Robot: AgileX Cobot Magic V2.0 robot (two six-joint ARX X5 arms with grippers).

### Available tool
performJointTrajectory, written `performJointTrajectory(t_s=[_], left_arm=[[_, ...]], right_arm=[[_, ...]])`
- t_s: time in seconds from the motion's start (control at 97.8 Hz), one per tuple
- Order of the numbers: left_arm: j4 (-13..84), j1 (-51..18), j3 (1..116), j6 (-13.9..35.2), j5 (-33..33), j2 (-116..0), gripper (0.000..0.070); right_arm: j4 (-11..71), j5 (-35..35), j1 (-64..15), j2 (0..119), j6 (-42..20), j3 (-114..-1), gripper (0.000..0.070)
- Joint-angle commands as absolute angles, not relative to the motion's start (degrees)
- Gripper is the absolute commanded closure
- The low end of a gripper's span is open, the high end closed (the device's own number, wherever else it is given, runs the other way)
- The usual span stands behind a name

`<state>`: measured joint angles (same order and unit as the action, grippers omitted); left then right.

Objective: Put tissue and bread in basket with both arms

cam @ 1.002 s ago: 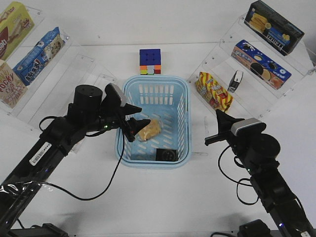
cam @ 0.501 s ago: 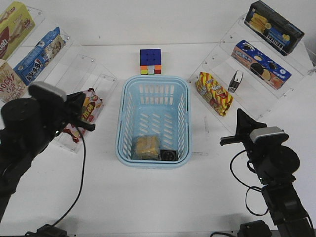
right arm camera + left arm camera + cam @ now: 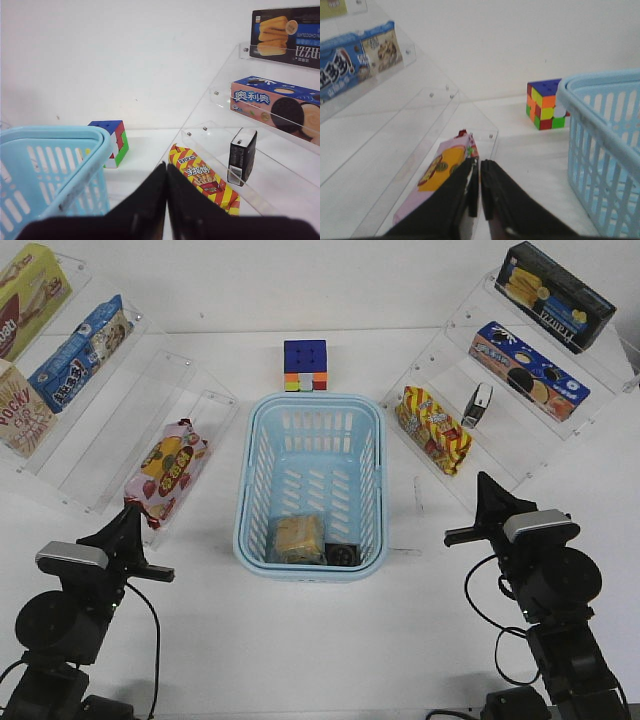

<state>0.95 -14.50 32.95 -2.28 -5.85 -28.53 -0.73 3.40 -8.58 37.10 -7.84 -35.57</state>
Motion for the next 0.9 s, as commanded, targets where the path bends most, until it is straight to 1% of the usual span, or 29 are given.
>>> performJointTrajectory(t_s=[0.0,0.112,0.562,0.624,0.706,0.808,0.89], left_arm=[[1.4,-14.6,34.0,-1.9,-5.9,-27.9,0.0699],[3.2,-14.6,34.0,-1.9,-5.9,-26.1,0.0699],[3.4,-14.6,33.9,-1.9,-6.0,-22.7,0.0699],[3.2,-14.1,33.1,-2.6,-6.7,-21.1,0.0699],[2.6,-11.5,29.8,-2.0,-6.6,-18.8,0.0699],[-1.0,-7.4,22.3,-1.8,-5.8,-15.1,0.0699],[-4.8,-4.3,16.3,-0.6,-3.5,-11.8,0.0699]], right_arm=[[-1.6,3.4,-8.7,37.1,-8.1,-36.0,0.07],[-1.6,3.4,-8.7,37.1,-8.1,-36.0,0.07],[-1.7,3.4,-8.7,37.1,-8.1,-36.0,0.07],[-1.7,3.4,-8.7,37.1,-8.1,-36.0,0.07],[-1.7,3.4,-8.7,37.1,-8.1,-36.0,0.07],[-1.7,3.4,-8.7,37.1,-8.1,-36.0,0.07],[-1.7,3.4,-8.7,37.1,-8.1,-36.0,0.07]])
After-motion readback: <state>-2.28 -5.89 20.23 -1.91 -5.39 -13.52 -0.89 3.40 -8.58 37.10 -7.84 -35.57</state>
